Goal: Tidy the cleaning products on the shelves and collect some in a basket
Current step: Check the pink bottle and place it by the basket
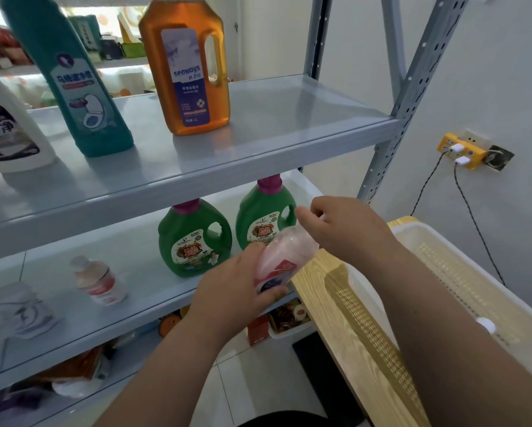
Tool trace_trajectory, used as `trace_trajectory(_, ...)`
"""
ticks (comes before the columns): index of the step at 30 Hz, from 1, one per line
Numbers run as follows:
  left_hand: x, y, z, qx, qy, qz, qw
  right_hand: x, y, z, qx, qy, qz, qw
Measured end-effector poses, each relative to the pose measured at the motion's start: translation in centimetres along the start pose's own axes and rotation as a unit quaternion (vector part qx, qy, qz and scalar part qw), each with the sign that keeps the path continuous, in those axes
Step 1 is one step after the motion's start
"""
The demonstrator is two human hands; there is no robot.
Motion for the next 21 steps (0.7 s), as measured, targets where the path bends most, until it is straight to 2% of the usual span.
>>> trace_trajectory(8, -0.4, -0.9, -0.9, -0.135, -0.063, -0.016, 0.989, -0.6, -0.2, 1.5, 0.081, 0.040, -0.075, 0.993)
trace_trajectory(12, -0.8, -1.5, -0.9, -0.240, -0.104, -0.029, 0.965, -1.1, -0.5, 1.8, 0.116, 0.050, -0.125, 0.984)
trace_trajectory(15, -1.0, -1.4, -0.7, -0.260, -0.099, -0.033, 0.960, -0.9, -0.6, 1.7, 0.118, 0.063, -0.151, 0.979)
trace_trajectory(21, -0.6, -1.5, -0.9, -0.245, -0.079, -0.054, 0.965, -0.3, 0.5, 1.5, 0.205, -0.024, -0.114, 0.972)
Point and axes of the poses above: each hand's wrist, its own x-axis towards the middle knuckle, its own z-axis out of the palm, y = z × x, the point moved 1 cm from there along x, towards the middle knuckle, and after that the axes turned 7 degrees about -y, right-handed, at the moved point
